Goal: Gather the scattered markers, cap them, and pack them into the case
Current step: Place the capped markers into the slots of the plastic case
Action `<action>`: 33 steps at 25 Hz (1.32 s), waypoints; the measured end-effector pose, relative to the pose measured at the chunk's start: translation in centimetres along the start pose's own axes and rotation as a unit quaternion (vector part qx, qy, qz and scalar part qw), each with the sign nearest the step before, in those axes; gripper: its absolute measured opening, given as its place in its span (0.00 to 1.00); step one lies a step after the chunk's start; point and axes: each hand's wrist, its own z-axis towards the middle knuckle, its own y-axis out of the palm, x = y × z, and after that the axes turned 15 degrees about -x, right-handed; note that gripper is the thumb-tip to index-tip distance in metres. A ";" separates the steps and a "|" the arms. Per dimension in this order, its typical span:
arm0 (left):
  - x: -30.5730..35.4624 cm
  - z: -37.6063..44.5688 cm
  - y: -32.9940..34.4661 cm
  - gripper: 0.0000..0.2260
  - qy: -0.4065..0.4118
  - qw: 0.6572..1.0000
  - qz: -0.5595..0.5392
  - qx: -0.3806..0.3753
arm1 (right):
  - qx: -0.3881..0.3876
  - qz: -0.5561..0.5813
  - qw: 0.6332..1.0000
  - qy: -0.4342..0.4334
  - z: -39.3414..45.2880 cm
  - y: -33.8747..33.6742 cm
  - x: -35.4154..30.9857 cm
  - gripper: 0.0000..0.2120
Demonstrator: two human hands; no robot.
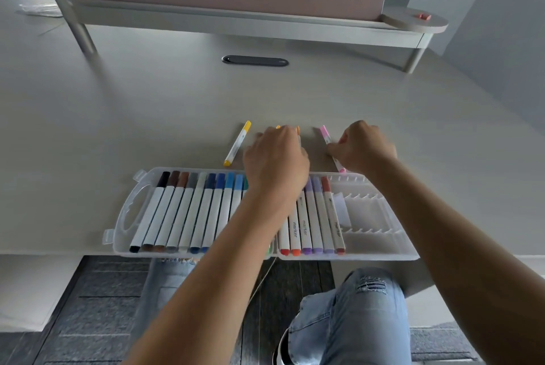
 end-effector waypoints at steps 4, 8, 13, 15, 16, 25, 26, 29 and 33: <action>-0.5 2.5 0.7 0.16 -0.029 0.998 0.052 -0.021 | -0.003 0.133 0.991 -0.026 -1.3 -1.4 -0.1 0.18; -0.3 3.2 1.0 0.09 -0.032 0.996 0.074 -0.026 | -0.031 0.336 0.938 -0.081 -4.8 -2.9 0.2 0.14; 0.2 3.4 1.2 0.12 -0.044 0.997 0.064 -0.023 | -0.035 0.389 0.914 -0.109 -8.7 -3.2 1.8 0.13; 0.3 3.1 0.7 0.16 -0.059 0.998 0.036 -0.014 | -0.036 0.388 0.914 -0.109 -10.0 -3.0 2.3 0.12; 0.5 2.7 0.4 0.16 -0.062 0.998 0.022 -0.011 | -0.036 0.386 0.915 -0.108 -10.7 -2.8 2.6 0.11; 3.5 -7.0 1.2 0.08 0.039 0.991 -0.120 -0.040 | -0.011 0.404 0.908 -0.116 -16.0 -1.1 5.6 0.09; 3.8 -8.1 1.7 0.09 0.051 0.991 -0.114 -0.038 | -0.008 0.405 0.907 -0.114 -16.3 -1.0 5.8 0.09; 4.1 -10.0 3.4 0.11 0.068 0.993 -0.086 -0.039 | 0.000 0.407 0.906 -0.118 -17.0 -0.7 6.4 0.09; 4.1 -10.8 4.5 0.11 0.075 0.997 -0.029 -0.004 | 0.004 0.404 0.906 -0.127 -17.6 -0.8 6.8 0.09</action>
